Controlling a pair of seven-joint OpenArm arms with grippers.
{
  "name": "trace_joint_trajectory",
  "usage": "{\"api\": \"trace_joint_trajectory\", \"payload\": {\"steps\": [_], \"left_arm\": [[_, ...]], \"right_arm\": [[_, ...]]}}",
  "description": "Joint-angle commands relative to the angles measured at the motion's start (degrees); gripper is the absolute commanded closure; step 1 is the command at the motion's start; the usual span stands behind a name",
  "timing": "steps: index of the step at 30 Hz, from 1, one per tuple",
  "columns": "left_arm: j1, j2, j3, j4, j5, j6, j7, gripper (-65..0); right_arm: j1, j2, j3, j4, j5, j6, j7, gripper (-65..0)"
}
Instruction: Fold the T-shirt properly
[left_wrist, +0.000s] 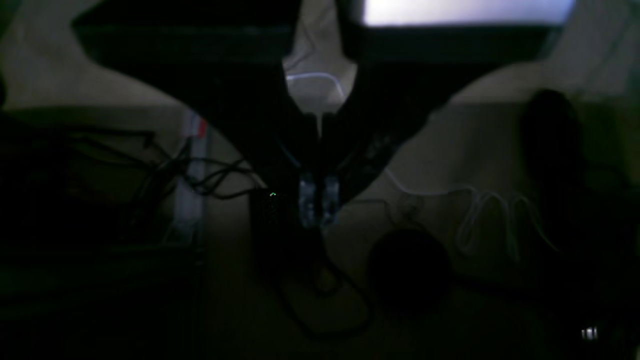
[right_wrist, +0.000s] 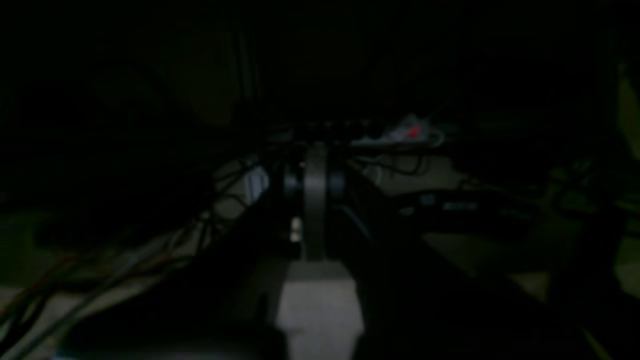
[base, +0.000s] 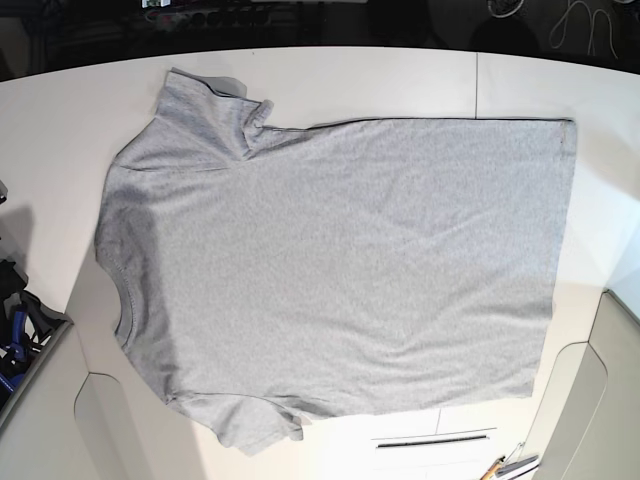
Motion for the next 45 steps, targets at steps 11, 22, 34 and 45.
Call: {"api": "trace_joint_trajectory", "payload": {"steps": [11,22,34,45], "left_arm": [[20.0,-10.3,-1.5,38.4,0.5,-0.1,0.6,0.0],[18.1,-10.3,-1.7,51.1,-8.0,-18.6,9.1,0.0],[6.2,-9.9,-1.8,51.1,-22.1,-39.3,20.5,0.0],[-0.1,-8.4,-8.9,51.1,-22.3,-38.7,28.2,0.0]], "right_arm": [[-21.6,2.6,5.2,40.3,6.9,0.7,-0.4,0.0],[-19.0,-3.0,23.1,56.3,30.0,5.3,-11.6,0.0],[-3.8,-9.8,42.1,47.7,44.1,18.5,-20.8,0.0],[3.7,-10.8,43.2,45.9,28.0,16.3,-23.9,-14.7]]}}
